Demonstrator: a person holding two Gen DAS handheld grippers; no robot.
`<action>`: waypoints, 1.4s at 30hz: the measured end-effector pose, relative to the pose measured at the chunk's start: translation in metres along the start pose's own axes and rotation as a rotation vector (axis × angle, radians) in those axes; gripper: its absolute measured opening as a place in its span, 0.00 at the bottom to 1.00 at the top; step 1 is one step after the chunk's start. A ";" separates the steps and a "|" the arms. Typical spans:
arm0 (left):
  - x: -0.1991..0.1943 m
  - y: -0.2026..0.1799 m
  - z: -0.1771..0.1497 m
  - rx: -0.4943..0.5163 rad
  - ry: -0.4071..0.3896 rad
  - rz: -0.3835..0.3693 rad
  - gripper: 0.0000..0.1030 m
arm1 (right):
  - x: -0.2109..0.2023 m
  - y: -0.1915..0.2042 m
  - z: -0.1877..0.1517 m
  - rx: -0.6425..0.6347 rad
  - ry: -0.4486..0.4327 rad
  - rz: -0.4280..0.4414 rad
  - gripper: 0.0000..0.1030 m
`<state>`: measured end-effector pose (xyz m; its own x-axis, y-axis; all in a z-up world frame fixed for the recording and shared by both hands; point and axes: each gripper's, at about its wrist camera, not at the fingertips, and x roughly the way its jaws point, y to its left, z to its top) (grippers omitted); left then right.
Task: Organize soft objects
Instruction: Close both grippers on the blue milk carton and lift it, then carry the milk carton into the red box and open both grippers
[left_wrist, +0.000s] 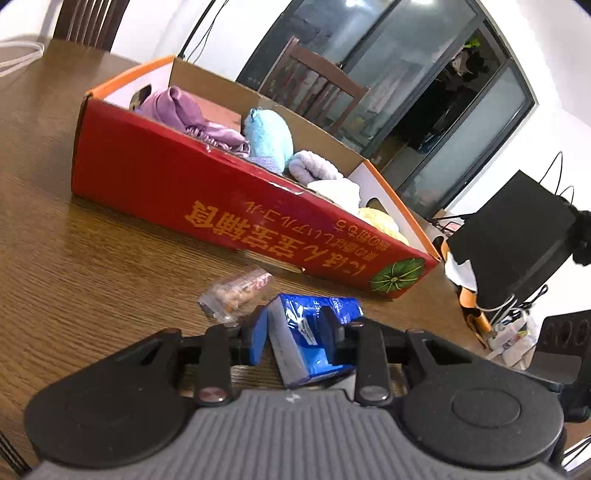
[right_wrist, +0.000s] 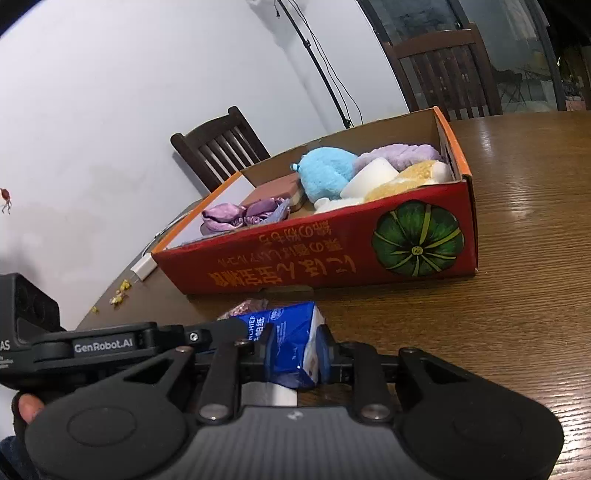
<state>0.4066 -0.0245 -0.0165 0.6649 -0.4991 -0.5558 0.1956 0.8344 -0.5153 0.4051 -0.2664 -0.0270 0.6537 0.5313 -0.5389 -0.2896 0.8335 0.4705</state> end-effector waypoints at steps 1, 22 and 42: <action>0.000 -0.002 -0.001 0.014 -0.004 0.004 0.30 | 0.000 0.000 0.000 -0.004 -0.002 -0.001 0.23; -0.130 -0.077 -0.109 0.130 -0.152 -0.031 0.33 | -0.132 0.073 -0.101 -0.141 -0.067 -0.054 0.24; -0.136 -0.055 -0.133 0.079 -0.105 -0.028 0.51 | -0.152 0.068 -0.132 -0.063 -0.097 -0.044 0.27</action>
<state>0.2094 -0.0336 0.0004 0.7293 -0.4986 -0.4685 0.2686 0.8385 -0.4741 0.1934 -0.2704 -0.0052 0.7304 0.4796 -0.4863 -0.3006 0.8651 0.4016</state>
